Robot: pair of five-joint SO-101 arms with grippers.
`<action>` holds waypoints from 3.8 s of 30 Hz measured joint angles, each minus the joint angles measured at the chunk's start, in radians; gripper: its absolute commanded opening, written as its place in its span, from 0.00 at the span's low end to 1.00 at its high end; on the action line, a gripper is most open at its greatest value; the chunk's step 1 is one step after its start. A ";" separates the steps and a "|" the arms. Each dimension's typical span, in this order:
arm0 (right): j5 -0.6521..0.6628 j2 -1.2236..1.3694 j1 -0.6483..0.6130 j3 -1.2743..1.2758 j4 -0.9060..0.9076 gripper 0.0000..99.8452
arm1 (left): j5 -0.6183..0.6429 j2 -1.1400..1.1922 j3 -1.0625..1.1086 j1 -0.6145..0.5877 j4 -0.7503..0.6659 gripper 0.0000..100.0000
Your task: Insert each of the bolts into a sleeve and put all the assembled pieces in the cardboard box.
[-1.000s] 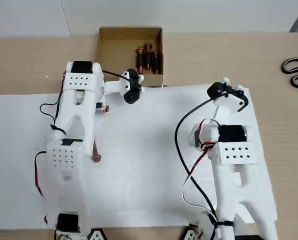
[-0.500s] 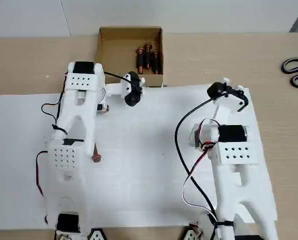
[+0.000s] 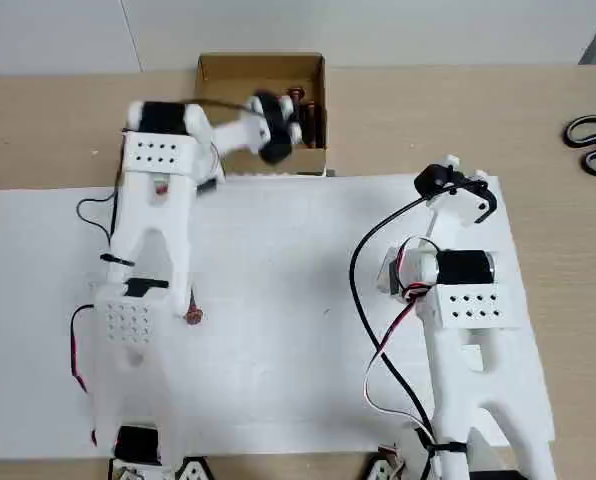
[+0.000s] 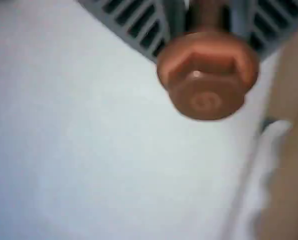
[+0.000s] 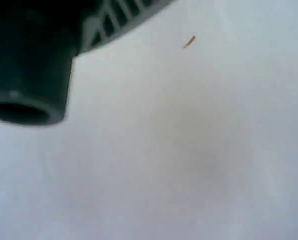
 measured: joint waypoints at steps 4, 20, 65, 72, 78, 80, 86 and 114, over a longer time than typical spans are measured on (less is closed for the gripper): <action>0.000 0.000 0.000 0.000 0.000 0.00 | 0.207 -0.069 -0.008 0.012 0.002 0.01; 0.000 -0.281 -0.123 0.000 0.003 0.00 | 0.729 -0.473 -0.014 0.012 0.002 0.01; 0.402 -1.258 -0.250 0.529 0.044 0.00 | 1.577 -2.038 1.783 0.080 -0.655 0.01; 0.414 -1.260 -0.436 0.552 0.044 0.00 | 1.579 -2.312 2.045 0.081 -0.752 0.01; 0.417 -1.260 -0.549 0.578 0.043 0.00 | 1.602 -2.447 2.167 0.100 -0.753 0.01; 0.417 -1.260 -0.597 0.578 0.031 0.00 | 1.637 -2.476 2.188 0.137 -0.753 0.01; 0.486 -1.260 -0.658 0.621 -0.051 0.00 | 1.680 -2.538 2.203 0.235 -0.753 0.01; 0.526 -1.260 -0.660 0.658 -0.146 0.00 | 1.680 -2.542 2.252 0.420 -0.810 0.01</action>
